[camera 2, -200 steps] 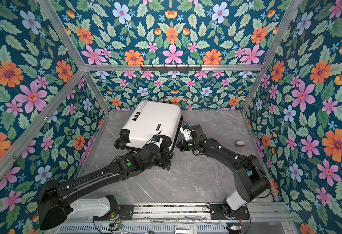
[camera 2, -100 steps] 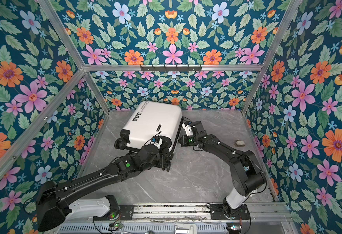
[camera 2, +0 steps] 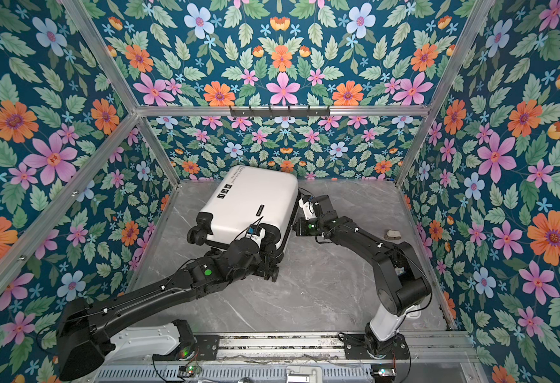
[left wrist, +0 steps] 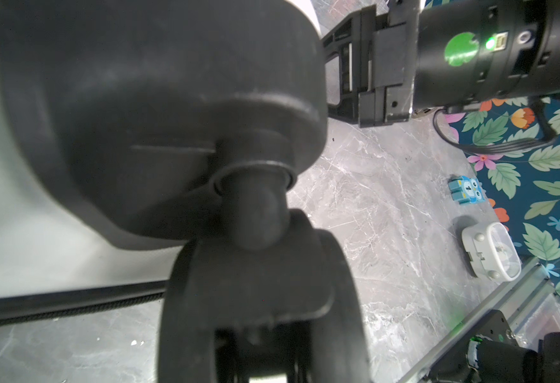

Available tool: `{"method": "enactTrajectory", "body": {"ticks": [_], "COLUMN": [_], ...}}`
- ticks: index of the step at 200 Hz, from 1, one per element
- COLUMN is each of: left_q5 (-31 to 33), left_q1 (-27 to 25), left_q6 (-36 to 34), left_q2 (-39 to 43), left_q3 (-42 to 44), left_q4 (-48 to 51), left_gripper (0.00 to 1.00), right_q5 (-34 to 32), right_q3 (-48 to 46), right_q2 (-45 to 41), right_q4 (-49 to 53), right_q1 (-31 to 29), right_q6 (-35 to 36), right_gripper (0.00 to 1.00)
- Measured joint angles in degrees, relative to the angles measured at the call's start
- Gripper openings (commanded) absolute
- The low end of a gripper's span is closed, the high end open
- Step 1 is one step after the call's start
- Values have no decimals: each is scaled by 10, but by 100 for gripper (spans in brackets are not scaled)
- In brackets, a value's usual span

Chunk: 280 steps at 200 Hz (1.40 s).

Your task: Pack the luggage

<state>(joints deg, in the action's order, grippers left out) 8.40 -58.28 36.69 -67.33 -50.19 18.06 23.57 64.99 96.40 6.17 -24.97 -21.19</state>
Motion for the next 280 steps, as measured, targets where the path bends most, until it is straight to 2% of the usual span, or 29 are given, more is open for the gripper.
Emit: {"method": "enactTrajectory", "body": {"ticks": [64, 83, 100, 128, 162, 191, 203, 222, 236, 252, 280], "left_q5": [3, 6, 10, 22, 37, 53, 60, 69, 76, 84, 97], "left_q1": [0, -1, -2, -2, -2, -2, -2, -2, -2, -2, -2], "left_q6": [-9, -10, -11, -12, -24, -39, -43, -50, -54, -56, -56], "left_q2": [1, 5, 10, 20, 38, 57, 68, 92, 113, 141, 186], "left_q3": [2, 4, 8, 16, 23, 28, 30, 38, 48, 61, 80], "left_q4": [-1, 0, 4, 5, 21, 43, 57, 75, 89, 103, 129], "left_gripper": [0, 0, 0, 0, 0, 0, 0, 0, 0, 0, 0], "right_q5": [-4, -2, -16, -13, -42, -73, -73, -58, -36, -11, 20], "right_q3": [-12, -2, -6, -45, -108, -87, -86, -111, -130, -135, -132], "right_q2": [-6, -2, 2, -22, -116, -120, -119, -127, -136, -140, -134], "right_q4": [-4, 13, 36, 50, 38, 46, 41, 14, -8, -33, -68], "right_q1": [0, 0, 5, 10, 10, 11, 12, 11, 10, 8, -23], "right_q6": [6, 2, -3, -11, -9, 0, 7, 24, 37, 51, 78], "right_gripper": [1, 39, 57, 99, 99, 98, 95, 94, 89, 75, 73]}}
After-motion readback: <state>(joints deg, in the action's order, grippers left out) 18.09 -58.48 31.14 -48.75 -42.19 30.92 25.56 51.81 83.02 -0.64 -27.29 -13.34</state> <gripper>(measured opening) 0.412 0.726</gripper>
